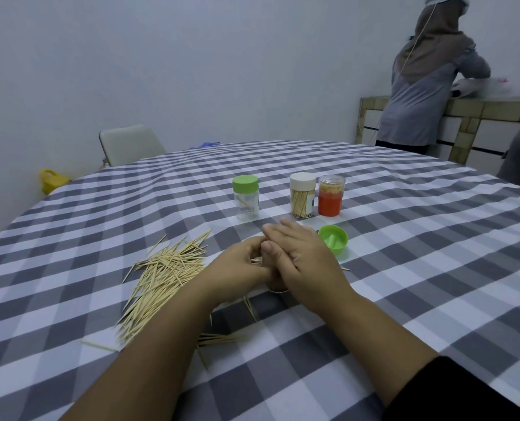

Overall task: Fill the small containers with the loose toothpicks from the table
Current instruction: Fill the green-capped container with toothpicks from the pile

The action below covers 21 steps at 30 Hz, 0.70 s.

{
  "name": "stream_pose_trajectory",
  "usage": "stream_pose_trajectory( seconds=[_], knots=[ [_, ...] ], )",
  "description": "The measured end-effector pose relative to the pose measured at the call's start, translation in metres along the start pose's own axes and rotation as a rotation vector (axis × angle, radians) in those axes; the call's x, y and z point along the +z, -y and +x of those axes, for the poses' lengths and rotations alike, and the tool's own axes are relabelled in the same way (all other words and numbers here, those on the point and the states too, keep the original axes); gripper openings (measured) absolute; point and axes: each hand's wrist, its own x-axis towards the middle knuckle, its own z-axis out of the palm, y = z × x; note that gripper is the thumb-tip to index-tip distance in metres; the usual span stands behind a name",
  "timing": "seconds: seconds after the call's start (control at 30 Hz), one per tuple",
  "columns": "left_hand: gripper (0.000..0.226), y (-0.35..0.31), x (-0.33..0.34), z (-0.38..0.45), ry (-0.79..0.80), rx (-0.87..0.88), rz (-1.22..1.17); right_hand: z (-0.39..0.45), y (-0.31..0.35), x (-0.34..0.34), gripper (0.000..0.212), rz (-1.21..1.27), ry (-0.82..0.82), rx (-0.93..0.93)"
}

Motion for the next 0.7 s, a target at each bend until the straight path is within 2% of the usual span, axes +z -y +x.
stream_pose_trajectory(
  seconds=[0.1,0.2,0.33,0.43,0.53,0.63,0.7],
  knots=[
    [0.041,0.001,0.000,0.001,-0.017,0.003,-0.010,0.000,0.000,-0.002,0.063,-0.041,0.055,-0.022],
    [0.042,0.003,0.001,0.002,-0.025,-0.004,-0.050,0.001,-0.003,-0.005,0.059,-0.117,0.098,0.052],
    [0.039,0.003,0.002,0.001,-0.019,-0.004,-0.050,0.001,-0.003,-0.007,0.055,0.064,0.064,0.148],
    [0.048,0.001,0.002,0.000,-0.051,0.002,-0.019,0.003,-0.010,-0.010,0.053,0.101,0.077,0.269],
    [0.057,-0.001,0.004,-0.001,-0.074,-0.001,0.039,0.004,-0.013,-0.013,0.063,0.234,0.043,0.355],
    [0.068,-0.002,0.004,-0.002,-0.096,0.022,0.105,0.003,-0.010,-0.013,0.060,0.221,0.078,0.314],
    [0.068,-0.002,0.004,-0.002,-0.111,0.030,0.125,0.001,-0.007,-0.013,0.063,0.185,0.114,0.275]
  ],
)
